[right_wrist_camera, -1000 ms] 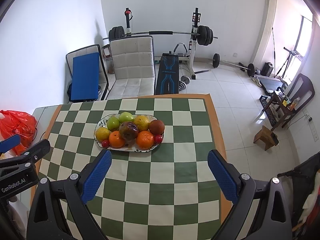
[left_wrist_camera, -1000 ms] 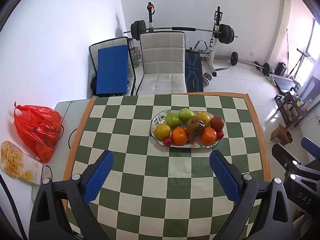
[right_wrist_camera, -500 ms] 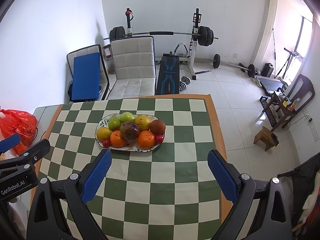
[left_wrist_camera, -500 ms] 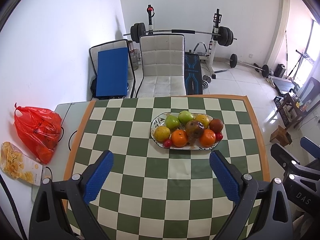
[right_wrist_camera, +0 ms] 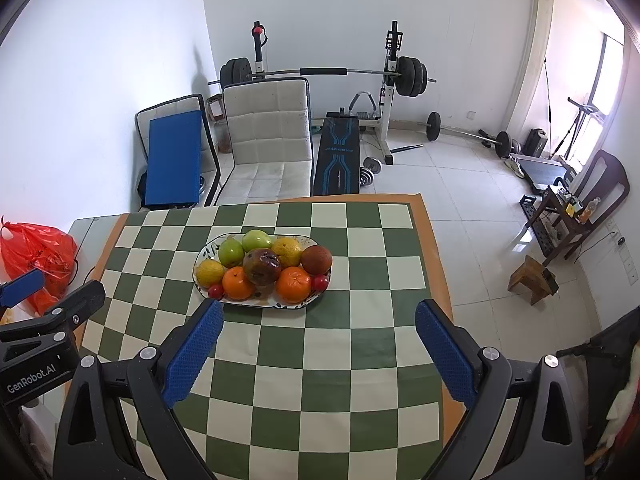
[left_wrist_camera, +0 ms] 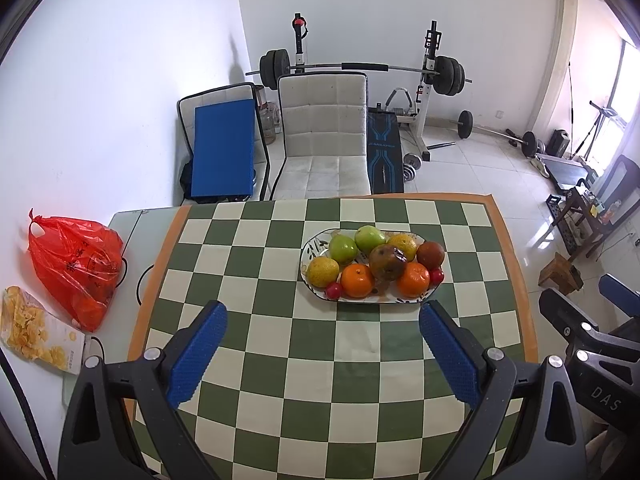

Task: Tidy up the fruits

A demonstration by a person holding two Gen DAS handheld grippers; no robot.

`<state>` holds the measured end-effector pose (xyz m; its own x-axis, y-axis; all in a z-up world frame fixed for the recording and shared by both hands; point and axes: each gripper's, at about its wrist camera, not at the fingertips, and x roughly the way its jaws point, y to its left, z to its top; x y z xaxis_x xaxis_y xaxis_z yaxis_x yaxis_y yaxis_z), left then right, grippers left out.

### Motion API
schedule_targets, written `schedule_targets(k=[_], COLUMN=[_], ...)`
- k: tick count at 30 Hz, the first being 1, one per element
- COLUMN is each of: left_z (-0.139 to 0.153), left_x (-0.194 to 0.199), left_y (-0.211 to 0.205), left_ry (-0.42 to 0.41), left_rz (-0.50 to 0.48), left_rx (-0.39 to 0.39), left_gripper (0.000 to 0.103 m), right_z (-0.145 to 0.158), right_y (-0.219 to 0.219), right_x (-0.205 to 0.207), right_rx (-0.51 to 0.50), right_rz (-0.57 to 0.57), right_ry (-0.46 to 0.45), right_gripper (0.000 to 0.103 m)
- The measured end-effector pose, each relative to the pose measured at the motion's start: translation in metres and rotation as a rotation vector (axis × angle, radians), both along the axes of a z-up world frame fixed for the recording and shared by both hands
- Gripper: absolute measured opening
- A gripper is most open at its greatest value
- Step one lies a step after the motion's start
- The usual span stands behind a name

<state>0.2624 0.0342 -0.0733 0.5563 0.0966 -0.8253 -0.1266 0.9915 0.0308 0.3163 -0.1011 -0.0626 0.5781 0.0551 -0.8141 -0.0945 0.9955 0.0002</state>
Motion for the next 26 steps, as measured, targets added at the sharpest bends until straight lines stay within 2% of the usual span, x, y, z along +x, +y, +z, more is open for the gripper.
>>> schedule_targets(k=[26], left_z=[0.0036], left_x=[0.0055], left_y=[-0.0033], left_ry=[-0.008], left_rz=[-0.011], left_rx=[-0.003], left_gripper=[0.098], right_z=[0.0025], right_y=[-0.0020], right_x=[0.0011], right_rx=[0.004], right_rz=[-0.009], right_ry=[-0.005], right_gripper=[0.099])
